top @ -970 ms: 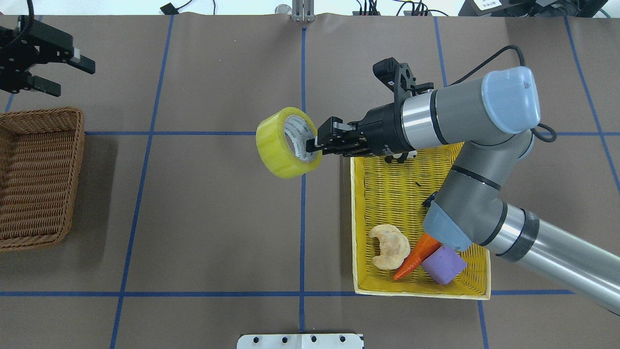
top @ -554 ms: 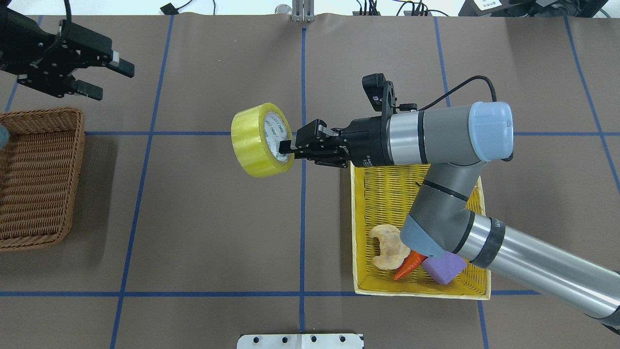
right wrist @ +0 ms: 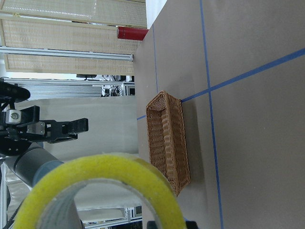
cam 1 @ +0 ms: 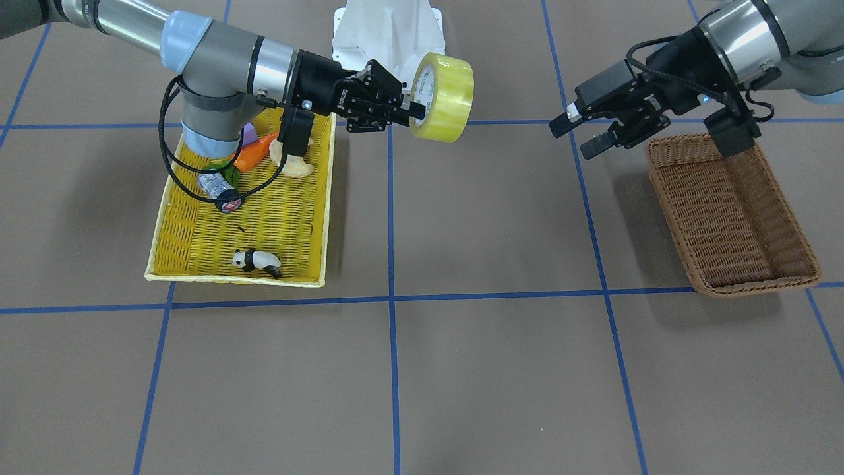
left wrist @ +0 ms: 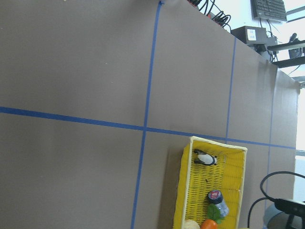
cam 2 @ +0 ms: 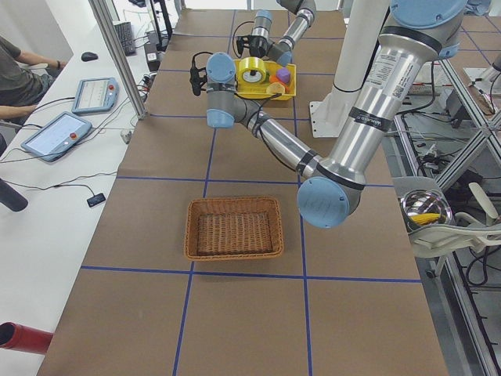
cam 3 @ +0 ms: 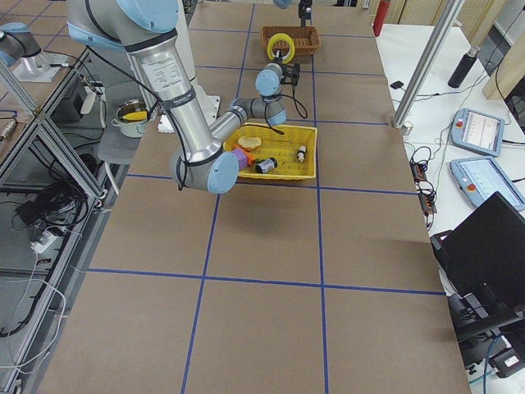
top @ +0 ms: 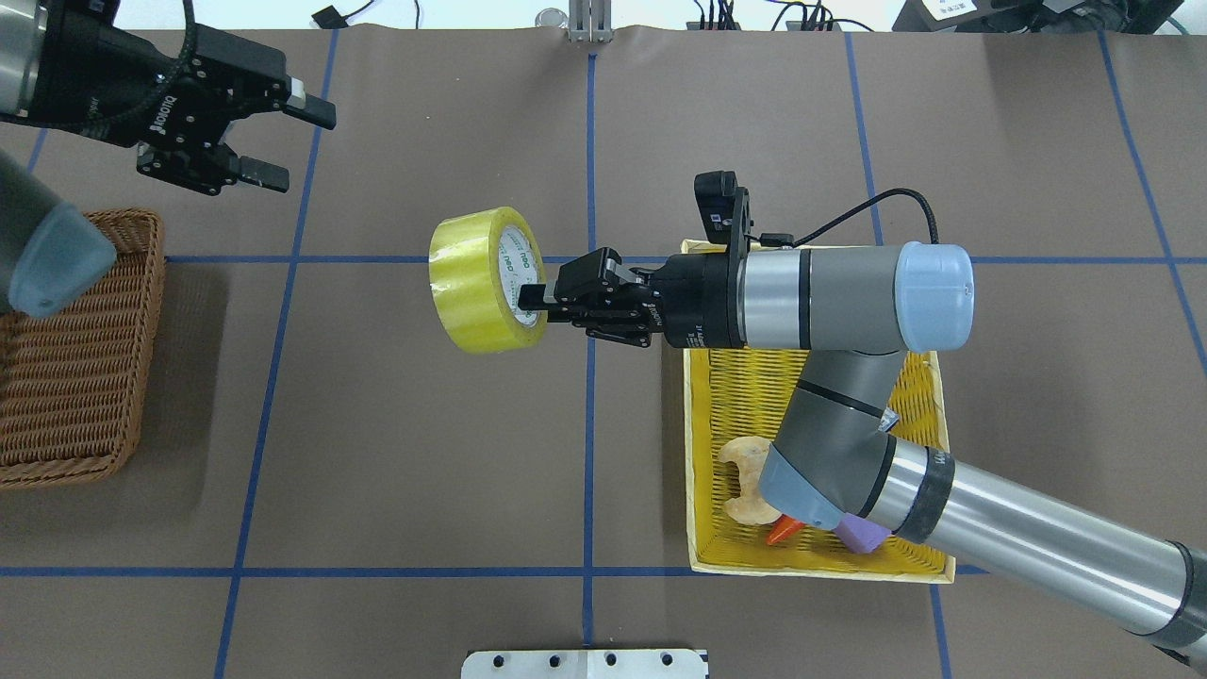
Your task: Move tape to another basket
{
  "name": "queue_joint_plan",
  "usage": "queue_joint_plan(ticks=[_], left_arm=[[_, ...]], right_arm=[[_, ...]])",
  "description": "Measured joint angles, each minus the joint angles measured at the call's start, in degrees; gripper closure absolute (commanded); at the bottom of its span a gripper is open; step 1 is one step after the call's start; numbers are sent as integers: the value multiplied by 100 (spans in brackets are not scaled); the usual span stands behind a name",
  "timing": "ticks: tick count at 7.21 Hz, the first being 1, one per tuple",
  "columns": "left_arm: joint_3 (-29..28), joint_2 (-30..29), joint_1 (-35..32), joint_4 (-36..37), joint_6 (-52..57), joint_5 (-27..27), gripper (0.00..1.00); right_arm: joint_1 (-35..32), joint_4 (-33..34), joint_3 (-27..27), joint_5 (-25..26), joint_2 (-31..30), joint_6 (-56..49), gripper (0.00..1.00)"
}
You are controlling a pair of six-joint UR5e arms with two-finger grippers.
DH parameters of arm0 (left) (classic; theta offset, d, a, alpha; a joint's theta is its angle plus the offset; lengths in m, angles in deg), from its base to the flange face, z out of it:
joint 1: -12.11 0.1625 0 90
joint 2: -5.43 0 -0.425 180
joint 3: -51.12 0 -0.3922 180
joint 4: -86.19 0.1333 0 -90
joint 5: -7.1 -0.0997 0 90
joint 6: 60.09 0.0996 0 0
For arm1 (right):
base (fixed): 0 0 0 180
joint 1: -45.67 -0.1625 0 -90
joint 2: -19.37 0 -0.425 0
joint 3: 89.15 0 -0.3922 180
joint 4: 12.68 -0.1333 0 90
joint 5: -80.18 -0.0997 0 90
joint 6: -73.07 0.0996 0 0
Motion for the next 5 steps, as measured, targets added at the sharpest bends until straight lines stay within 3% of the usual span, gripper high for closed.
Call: queue_joint_plan(ticks=[3, 5], left_arm=[[-579, -29, 326, -2207, -2031, -630, 2], [-792, -31, 511, -3273, -2757, -1008, 2]], right_arm=[[53, -356, -76, 297, 24, 359, 100], [100, -467, -110, 393, 57, 476, 100]])
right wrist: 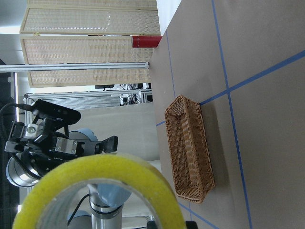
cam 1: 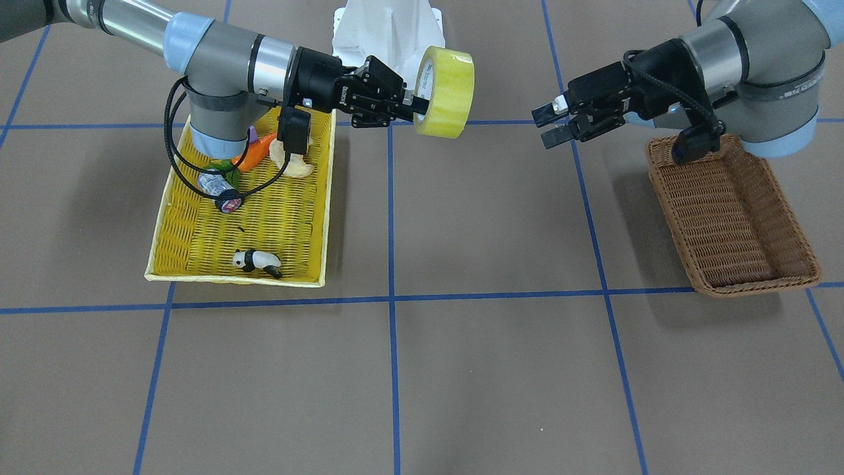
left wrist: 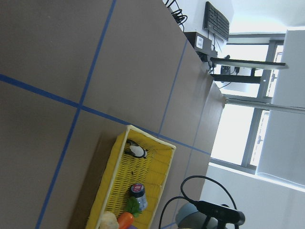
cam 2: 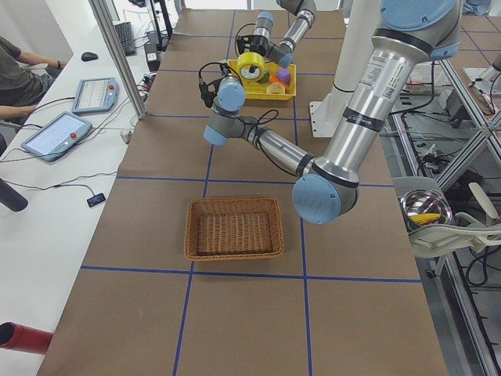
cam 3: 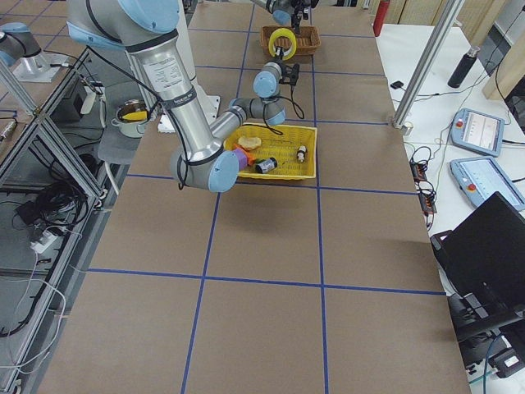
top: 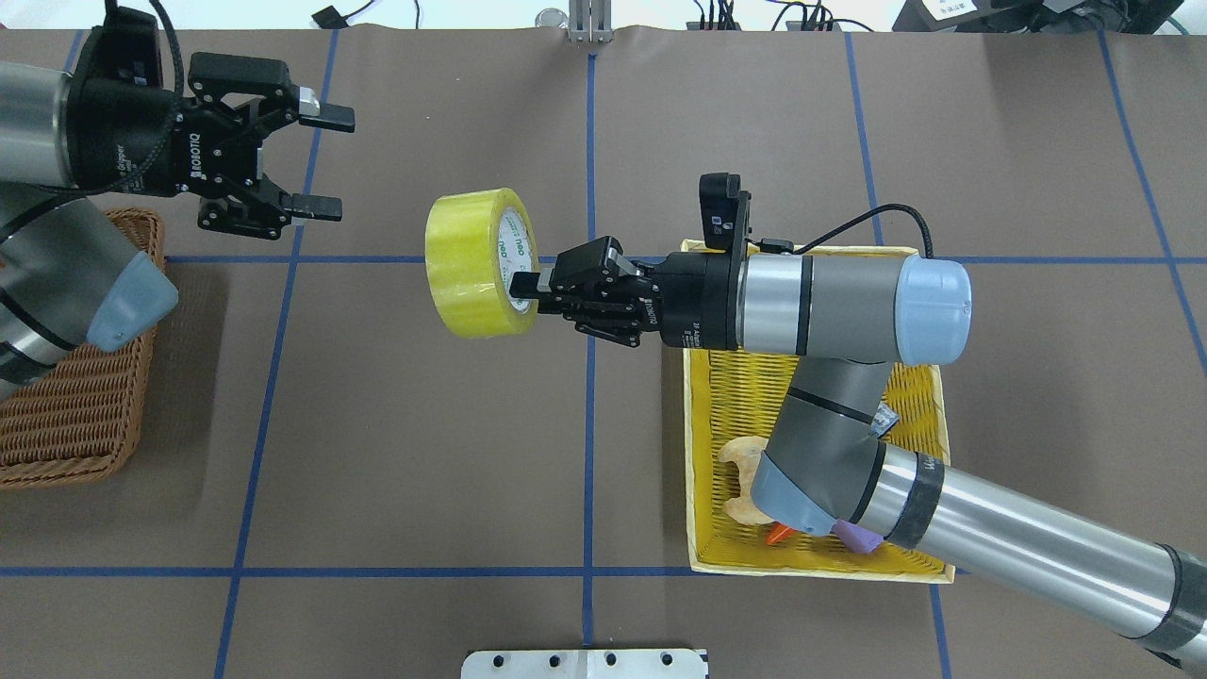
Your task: Move tape to another basket
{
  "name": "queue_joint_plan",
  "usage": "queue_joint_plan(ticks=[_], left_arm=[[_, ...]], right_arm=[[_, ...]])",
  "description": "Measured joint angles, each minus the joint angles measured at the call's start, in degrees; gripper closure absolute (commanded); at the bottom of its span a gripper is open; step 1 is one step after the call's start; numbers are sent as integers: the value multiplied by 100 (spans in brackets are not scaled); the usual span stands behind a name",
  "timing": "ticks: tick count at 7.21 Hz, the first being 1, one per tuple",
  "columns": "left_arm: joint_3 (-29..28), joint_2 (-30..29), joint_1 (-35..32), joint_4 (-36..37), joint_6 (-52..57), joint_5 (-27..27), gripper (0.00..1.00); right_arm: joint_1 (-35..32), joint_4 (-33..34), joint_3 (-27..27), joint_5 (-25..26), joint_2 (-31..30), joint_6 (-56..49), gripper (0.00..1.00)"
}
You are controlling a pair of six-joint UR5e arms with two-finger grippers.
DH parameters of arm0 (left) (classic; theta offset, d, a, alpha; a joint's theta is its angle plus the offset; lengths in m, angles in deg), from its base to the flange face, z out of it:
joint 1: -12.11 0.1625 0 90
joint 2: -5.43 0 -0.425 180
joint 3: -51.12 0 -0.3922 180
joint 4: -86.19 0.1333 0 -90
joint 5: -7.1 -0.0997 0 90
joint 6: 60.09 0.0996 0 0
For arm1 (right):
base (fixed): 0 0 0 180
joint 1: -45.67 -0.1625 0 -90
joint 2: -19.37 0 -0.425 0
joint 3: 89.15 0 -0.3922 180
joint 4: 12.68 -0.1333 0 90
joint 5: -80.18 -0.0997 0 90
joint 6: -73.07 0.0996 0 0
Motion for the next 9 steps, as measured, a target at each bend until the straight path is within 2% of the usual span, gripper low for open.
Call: queue_joint_plan(ticks=[3, 7, 9], left_arm=[[-14, -14, 532, -993, -706, -689, 2], [5, -150, 1090, -1398, -757, -1166, 4], [6, -168, 1149, -1453, -759, -1212, 22]], right_arm=[[254, -860, -462, 371, 102, 341, 100], [408, -1157, -695, 658, 367, 662, 100], [414, -1168, -757, 668, 407, 671, 100]])
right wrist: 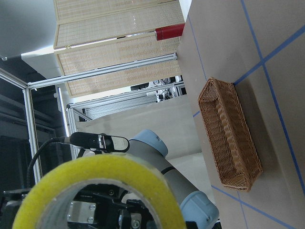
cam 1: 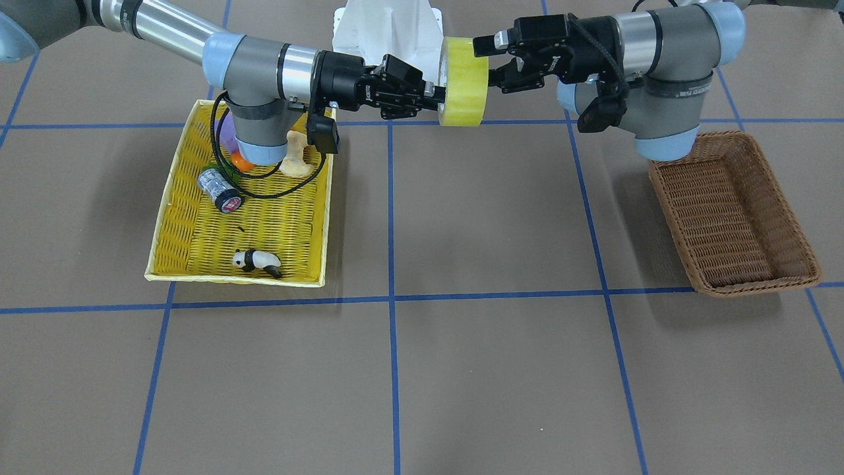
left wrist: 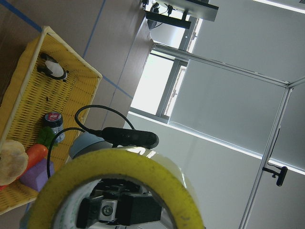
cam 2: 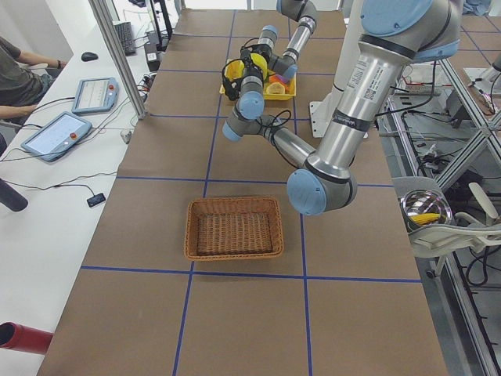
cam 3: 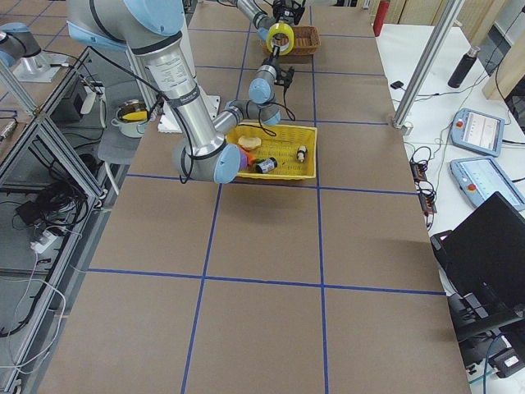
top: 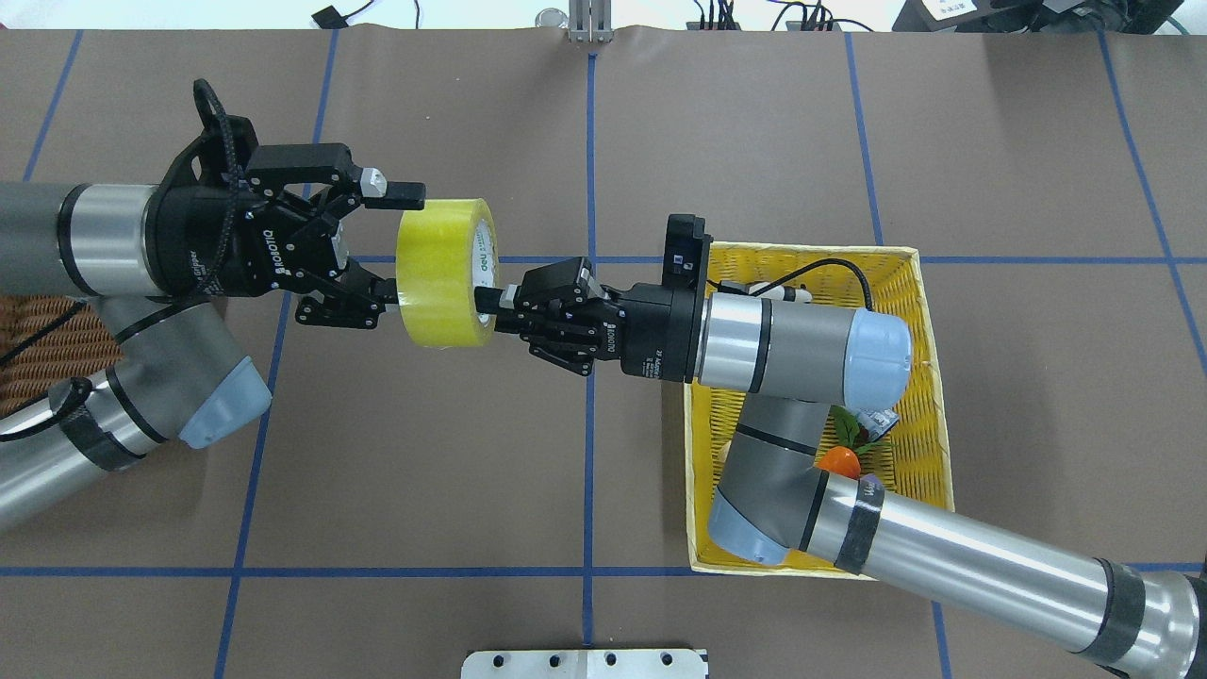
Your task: Move tape to another basket
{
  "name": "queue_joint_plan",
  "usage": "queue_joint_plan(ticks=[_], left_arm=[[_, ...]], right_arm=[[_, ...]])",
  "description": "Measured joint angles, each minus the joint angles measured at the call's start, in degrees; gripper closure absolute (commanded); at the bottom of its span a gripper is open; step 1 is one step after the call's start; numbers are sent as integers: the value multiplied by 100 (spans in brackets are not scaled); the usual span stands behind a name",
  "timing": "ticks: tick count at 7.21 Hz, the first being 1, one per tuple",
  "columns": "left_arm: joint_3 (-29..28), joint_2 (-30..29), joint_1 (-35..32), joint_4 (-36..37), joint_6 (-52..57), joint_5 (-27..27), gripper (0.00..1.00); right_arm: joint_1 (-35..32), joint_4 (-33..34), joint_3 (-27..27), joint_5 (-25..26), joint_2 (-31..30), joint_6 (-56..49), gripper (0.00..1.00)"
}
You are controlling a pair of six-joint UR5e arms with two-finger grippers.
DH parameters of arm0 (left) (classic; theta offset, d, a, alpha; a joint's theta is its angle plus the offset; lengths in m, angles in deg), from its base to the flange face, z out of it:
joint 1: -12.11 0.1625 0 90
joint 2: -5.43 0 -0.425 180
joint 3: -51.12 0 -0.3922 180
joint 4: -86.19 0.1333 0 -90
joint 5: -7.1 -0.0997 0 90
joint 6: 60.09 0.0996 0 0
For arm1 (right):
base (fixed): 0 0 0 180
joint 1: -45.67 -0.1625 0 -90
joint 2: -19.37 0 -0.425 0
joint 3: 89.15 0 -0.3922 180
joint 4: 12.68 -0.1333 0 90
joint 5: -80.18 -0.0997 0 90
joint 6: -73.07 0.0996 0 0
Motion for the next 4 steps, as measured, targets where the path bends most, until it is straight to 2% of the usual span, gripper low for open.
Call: queue_joint_plan(ticks=[2, 3, 4], left_arm=[[28, -8, 5, -7, -8, -5, 52], [35, -9, 5, -8, -10, -5, 56], [37, -10, 5, -8, -11, -5, 71]], right_arm=[[8, -3, -35, -1, 8, 1, 100], [13, -9, -38, -7, 9, 3, 87], [16, -50, -41, -13, 9, 7, 53]])
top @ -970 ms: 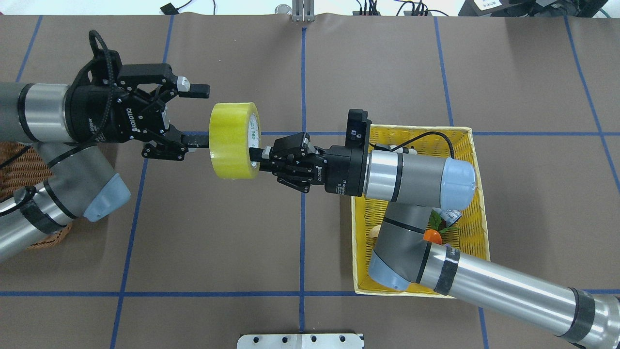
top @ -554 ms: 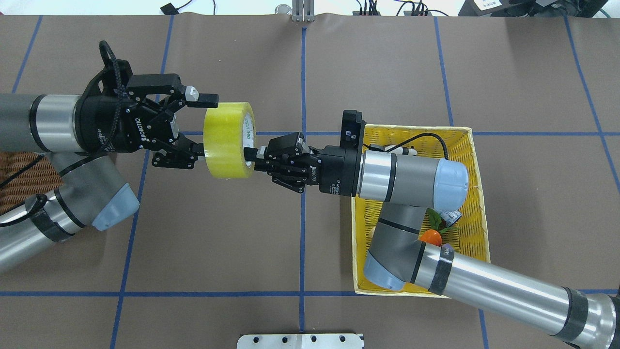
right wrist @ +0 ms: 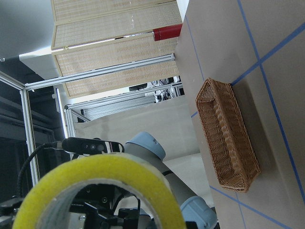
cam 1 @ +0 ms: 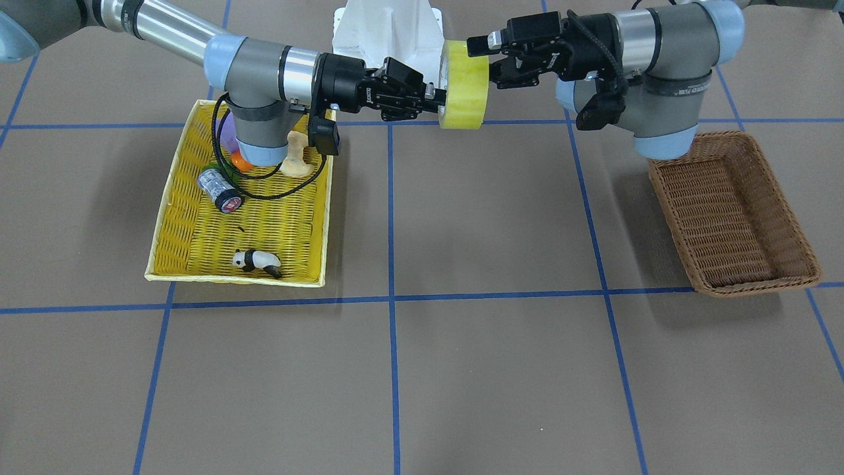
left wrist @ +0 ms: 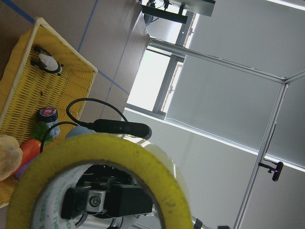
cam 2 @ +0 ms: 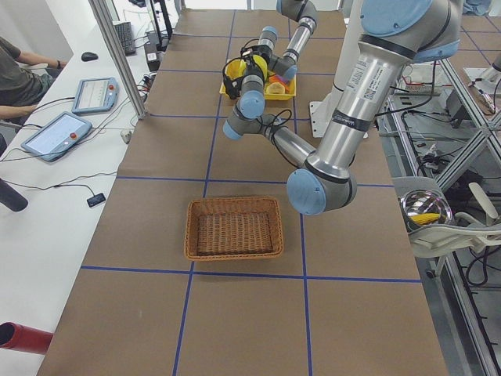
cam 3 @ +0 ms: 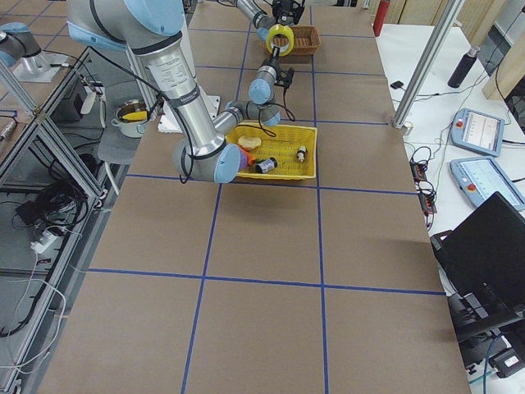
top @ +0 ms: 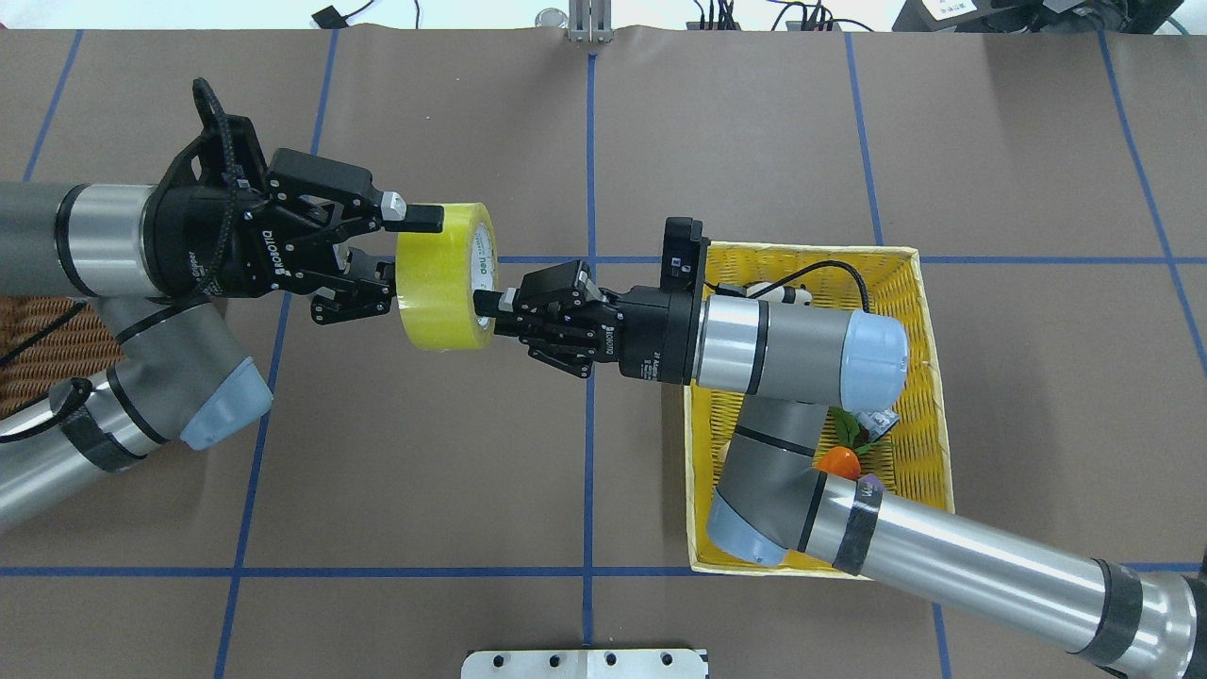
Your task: Move tape to another basket
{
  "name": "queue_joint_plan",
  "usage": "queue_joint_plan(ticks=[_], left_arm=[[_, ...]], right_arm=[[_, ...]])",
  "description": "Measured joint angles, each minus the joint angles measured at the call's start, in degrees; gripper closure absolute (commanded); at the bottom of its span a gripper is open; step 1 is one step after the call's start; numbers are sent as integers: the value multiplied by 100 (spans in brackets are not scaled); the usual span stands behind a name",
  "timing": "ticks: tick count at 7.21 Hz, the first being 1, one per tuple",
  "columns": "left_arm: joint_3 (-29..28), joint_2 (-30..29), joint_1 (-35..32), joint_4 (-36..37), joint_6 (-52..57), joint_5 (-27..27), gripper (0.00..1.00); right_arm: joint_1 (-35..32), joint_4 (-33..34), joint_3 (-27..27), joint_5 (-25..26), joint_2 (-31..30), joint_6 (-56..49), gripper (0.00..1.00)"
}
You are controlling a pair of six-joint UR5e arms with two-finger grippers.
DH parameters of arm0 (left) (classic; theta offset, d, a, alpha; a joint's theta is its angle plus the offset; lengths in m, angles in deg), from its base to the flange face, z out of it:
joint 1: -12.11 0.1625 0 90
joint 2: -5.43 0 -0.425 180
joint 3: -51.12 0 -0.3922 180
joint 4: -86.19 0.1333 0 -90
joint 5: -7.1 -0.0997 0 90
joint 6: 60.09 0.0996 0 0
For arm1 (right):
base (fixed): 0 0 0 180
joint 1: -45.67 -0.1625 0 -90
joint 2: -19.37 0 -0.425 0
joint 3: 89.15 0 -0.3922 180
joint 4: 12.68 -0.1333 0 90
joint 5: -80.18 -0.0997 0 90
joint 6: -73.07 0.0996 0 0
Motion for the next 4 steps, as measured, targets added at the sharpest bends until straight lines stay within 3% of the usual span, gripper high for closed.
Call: queue_joint_plan(ticks=[1, 4], left_arm=[[5, 0, -1, -3, 0, -1, 89], [41, 34, -3, -14, 0, 0, 98]], right_arm=[[3, -70, -1, 1, -2, 2, 1], [3, -159, 9, 30, -37, 26, 0]])
